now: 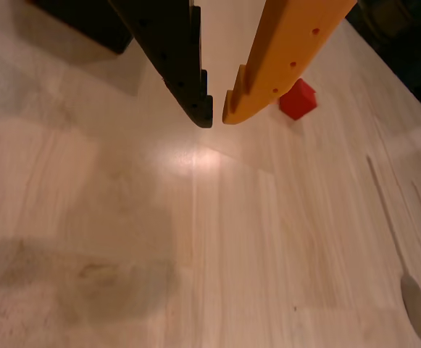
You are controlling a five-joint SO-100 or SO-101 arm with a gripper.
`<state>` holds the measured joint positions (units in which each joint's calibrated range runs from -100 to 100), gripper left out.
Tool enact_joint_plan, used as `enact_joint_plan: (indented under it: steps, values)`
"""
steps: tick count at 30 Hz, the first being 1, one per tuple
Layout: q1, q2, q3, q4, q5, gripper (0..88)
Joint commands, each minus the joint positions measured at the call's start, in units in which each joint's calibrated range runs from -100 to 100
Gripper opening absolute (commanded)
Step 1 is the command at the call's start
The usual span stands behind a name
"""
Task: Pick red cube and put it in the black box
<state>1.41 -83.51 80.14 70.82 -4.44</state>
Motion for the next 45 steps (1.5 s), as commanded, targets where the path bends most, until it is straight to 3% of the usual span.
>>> enact_joint_plan:
  steps: [1,7,18,31,45]
  values:
    - [-0.4,7.2,-9.1,-2.1,-1.6,0.9]
    - [-4.9,23.5,-23.8,-2.1,-2.5,0.9]
    - [-8.8,52.1,-50.0,0.4,-9.3,0.9]
    - [-18.4,73.5,-67.5,0.8,-11.2,0.9]
    - [-21.3,92.4,-88.6,0.4,-11.9,1.2]
